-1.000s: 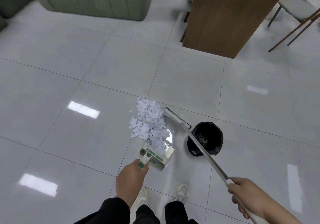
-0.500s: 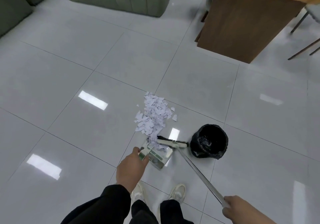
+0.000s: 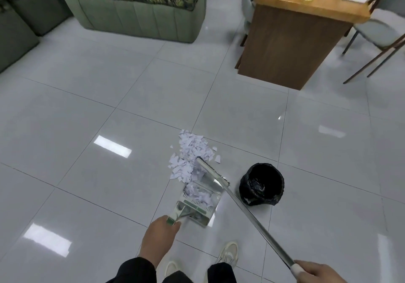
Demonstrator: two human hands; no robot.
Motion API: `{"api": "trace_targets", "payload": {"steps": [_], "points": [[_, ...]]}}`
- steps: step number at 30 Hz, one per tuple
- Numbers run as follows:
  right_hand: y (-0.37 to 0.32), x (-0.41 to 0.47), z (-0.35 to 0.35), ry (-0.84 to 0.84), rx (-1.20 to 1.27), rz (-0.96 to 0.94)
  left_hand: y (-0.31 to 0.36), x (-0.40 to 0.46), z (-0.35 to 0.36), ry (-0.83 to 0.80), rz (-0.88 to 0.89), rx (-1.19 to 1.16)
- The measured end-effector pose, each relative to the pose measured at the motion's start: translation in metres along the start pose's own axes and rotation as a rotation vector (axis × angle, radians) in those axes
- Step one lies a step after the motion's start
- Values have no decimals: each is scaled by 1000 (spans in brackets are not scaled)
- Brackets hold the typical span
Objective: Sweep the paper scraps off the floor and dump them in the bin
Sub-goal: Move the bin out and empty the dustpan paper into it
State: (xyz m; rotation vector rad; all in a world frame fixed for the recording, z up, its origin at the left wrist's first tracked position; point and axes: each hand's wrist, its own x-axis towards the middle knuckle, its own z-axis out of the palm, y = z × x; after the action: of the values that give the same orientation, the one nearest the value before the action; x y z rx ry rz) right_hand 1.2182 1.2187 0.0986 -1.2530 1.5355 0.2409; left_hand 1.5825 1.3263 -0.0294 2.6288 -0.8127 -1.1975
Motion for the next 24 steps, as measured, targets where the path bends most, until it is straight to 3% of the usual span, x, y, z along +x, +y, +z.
{"api": "trace_targets", "payload": {"steps": [2,8,16,24], "points": [[-3,-8,3,-113,57,-35,-12,-9,1,38,-19,-24],[-28,-40,49,-141,373,18,-50,-38,-29,63,34,-54],[-30,-111,147,-4,668,71,-125,-74,-88,85,170,-43],[-23,-154,186,86,912,72,-130,-87,-132,89,280,-168]]}}
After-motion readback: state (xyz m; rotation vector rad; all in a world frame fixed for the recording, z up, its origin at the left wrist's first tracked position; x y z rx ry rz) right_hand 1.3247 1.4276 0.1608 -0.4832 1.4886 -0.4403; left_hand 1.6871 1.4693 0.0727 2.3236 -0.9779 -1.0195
